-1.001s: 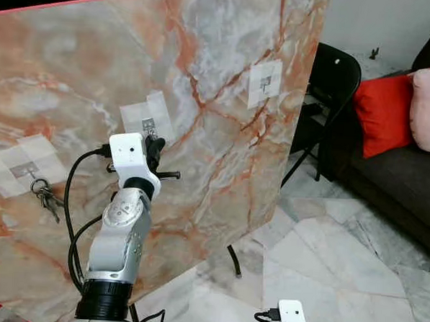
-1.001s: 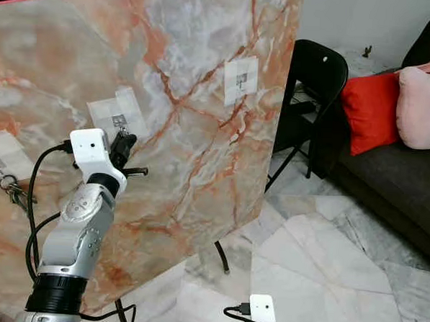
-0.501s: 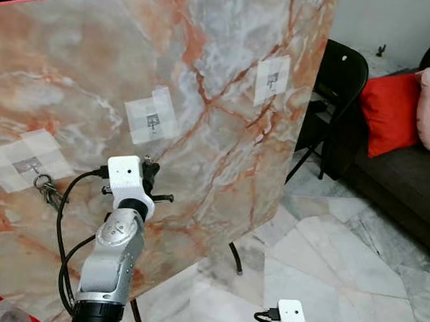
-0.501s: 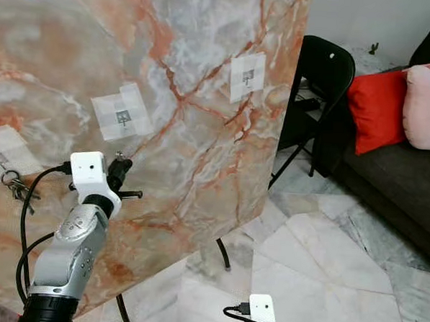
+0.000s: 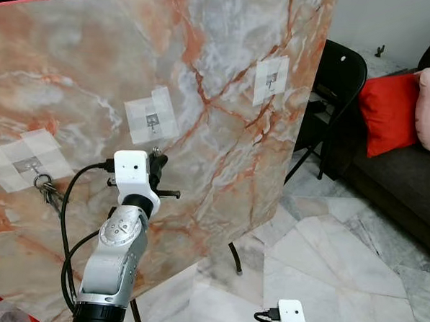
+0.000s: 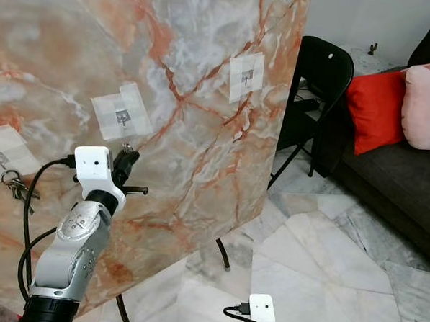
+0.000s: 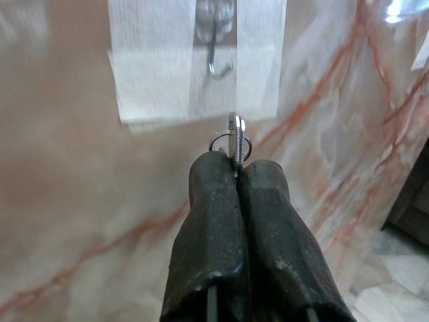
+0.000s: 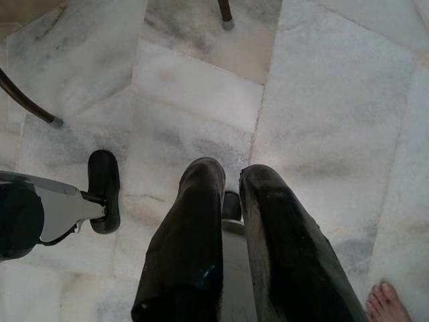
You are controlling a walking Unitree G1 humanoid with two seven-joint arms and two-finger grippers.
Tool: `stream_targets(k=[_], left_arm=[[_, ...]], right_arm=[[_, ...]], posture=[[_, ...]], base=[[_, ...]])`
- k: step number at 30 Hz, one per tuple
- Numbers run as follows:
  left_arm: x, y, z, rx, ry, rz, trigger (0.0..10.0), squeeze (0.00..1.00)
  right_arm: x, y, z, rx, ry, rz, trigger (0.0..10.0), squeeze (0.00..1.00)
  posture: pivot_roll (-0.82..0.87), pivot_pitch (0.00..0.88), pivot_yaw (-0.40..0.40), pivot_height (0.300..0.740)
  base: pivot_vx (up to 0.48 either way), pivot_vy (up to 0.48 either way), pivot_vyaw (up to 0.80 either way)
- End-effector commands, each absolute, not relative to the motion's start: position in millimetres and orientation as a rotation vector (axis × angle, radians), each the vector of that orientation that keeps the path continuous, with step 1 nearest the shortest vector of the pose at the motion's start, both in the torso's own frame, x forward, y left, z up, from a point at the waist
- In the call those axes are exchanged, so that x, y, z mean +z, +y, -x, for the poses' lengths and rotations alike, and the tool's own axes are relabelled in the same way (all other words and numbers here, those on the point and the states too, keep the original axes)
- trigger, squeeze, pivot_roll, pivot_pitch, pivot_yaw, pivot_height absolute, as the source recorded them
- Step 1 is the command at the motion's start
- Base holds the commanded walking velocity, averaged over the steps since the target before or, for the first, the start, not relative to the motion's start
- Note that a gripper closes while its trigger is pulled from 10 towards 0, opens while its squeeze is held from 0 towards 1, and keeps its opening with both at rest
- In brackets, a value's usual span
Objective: Hang keys on a hook
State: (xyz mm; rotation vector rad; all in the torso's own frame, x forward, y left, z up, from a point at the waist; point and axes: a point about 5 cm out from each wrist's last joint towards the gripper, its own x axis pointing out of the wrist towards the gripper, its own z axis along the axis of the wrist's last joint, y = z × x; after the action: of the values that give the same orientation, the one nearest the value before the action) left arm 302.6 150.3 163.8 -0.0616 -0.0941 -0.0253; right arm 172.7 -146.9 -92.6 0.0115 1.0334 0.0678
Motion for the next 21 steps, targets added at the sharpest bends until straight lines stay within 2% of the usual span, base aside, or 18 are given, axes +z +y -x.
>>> stream_targets(k=[1, 7, 21], left_arm=[[174.3, 151.6, -303.7, -0.011, -0.137, 0.039, 10.0, 0.0], [178.9, 154.0, -308.1, 0.027, -0.142, 0.035, 10.0, 0.0], [183.1, 140.7, -320.4, 0.007, -0.131, 0.002, 10.0, 0.0]], right_arm=[[-92.8, -146.0, -172.5, 0.062, 1.041, -0.018, 10.0, 0.0], [-92.8, -145.8, -172.6, 0.062, 1.041, -0.018, 10.0, 0.0], [-92.8, -145.4, -172.7, 0.059, 1.04, -0.02, 10.0, 0.0]], posture=[[0.02, 0.0, -0.012, 0.74], [0.02, 0.0, -0.013, 0.74], [0.01, 0.0, -0.01, 0.74]], base=[[0.0, 0.0, 0.0], [0.0, 0.0, 0.0], [0.0, 0.0, 0.0]])
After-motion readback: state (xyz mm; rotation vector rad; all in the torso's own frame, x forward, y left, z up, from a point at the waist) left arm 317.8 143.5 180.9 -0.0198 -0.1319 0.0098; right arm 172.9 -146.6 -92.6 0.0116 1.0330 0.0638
